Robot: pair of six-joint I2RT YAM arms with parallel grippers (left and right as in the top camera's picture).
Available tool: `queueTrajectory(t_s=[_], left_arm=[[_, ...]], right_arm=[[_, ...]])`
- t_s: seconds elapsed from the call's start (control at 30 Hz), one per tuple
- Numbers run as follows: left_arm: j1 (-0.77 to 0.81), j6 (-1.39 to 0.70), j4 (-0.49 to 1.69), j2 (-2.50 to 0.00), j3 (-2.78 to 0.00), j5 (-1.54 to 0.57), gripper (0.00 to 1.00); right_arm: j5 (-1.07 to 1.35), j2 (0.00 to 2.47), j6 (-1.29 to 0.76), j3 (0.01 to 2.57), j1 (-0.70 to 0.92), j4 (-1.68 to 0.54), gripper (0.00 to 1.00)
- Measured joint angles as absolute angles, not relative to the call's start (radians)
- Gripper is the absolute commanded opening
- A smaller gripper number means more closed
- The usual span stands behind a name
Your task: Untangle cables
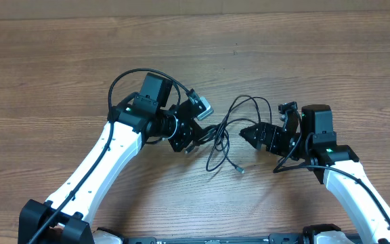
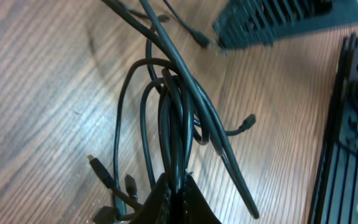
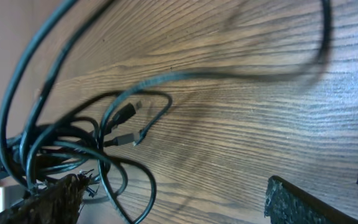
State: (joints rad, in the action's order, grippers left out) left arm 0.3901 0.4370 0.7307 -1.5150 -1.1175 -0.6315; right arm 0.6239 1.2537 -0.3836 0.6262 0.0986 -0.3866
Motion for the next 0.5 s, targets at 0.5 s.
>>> queueTrajectory(t_s=[0.5], left_arm=[[0.43,0.372,0.686,-1.515,-1.118,-0.764,0.04]], right_arm=[[0.625,1.254,-0.661,0.626,0.099,-0.37,0.91]])
